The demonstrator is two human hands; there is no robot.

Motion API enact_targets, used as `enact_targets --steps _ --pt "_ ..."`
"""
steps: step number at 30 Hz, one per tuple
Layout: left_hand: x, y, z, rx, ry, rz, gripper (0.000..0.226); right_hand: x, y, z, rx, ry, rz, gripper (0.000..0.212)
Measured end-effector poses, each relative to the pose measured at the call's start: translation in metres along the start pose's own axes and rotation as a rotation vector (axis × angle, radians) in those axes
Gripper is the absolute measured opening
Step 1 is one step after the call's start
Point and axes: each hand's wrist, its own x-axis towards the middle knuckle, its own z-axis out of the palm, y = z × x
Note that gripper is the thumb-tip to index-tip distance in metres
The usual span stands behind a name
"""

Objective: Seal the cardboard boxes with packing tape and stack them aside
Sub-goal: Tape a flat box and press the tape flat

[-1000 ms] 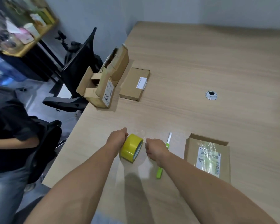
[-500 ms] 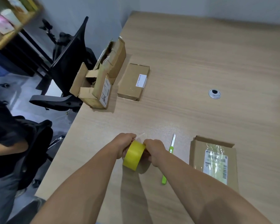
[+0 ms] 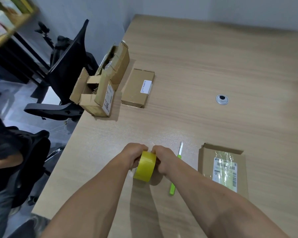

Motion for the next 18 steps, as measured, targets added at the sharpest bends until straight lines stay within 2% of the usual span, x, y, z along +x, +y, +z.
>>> enact_targets --steps 6,12,15,17,18 --pt "0.004 -0.003 0.003 0.015 0.049 0.143 0.015 -0.004 0.001 -0.002 -0.019 -0.06 -0.044 0.019" --pt "-0.004 -0.003 0.014 -0.063 0.079 0.332 0.013 -0.018 -0.003 -0.023 -0.022 -0.148 -0.223 0.039" --pt "-0.014 0.002 0.025 -0.171 0.103 0.398 0.015 -0.029 -0.008 -0.039 -0.055 -0.16 -0.343 0.031" --pt "-0.018 0.004 0.032 -0.238 0.082 0.425 0.016 -0.033 -0.011 -0.052 -0.107 -0.049 -0.434 0.015" --pt "-0.021 0.005 0.038 -0.25 0.064 0.436 0.017 -0.035 -0.012 -0.063 -0.133 0.014 -0.489 0.014"
